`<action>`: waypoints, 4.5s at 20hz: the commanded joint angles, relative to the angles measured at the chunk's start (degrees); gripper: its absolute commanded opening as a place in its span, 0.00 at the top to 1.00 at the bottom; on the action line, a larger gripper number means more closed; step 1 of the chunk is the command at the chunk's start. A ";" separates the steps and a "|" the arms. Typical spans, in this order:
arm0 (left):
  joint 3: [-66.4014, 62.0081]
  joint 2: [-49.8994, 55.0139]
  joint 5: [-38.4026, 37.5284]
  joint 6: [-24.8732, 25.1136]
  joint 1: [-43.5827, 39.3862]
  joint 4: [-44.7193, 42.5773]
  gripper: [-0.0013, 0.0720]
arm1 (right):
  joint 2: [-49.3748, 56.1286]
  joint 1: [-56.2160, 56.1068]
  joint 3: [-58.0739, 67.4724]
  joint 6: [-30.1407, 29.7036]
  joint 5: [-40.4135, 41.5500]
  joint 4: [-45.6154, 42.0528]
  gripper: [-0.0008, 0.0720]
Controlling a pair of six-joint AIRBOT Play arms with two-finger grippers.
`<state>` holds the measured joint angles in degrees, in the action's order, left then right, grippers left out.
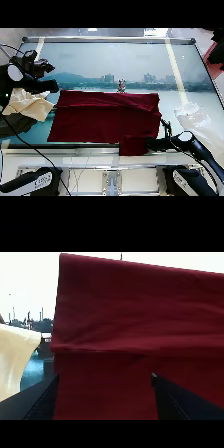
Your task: Fold the shirts.
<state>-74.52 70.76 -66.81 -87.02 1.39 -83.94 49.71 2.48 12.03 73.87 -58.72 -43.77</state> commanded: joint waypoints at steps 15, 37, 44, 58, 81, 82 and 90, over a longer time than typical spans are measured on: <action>49.33 -32.00 1.84 -27.58 18.99 -4.37 0.11 | -7.65 0.04 6.40 -3.41 -6.56 1.62 0.95; 53.33 -21.29 15.98 -29.77 23.98 11.89 0.53 | -7.65 0.04 6.40 -3.87 -6.27 2.60 0.95; 53.09 -21.33 12.68 -23.10 23.98 12.00 0.96 | -7.72 0.04 6.43 -3.85 -5.57 3.89 0.95; 30.71 -28.72 1.68 0.15 23.85 21.57 0.96 | -13.16 0.04 26.34 8.76 -9.31 -9.40 0.95; -4.24 24.68 16.92 -6.95 1.44 1.99 0.96 | 38.80 -0.09 51.41 2.38 17.33 -14.32 0.95; -4.24 24.92 16.96 -7.91 1.44 1.07 0.96 | 39.60 -0.07 51.41 2.36 17.94 -14.36 0.95; -11.91 23.61 15.06 -7.89 1.44 4.85 0.15 | 37.86 1.84 56.19 2.38 9.79 -14.45 0.37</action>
<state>-82.72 94.96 -50.13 -94.63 2.85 -80.36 88.79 3.33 65.52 76.29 -43.27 -58.41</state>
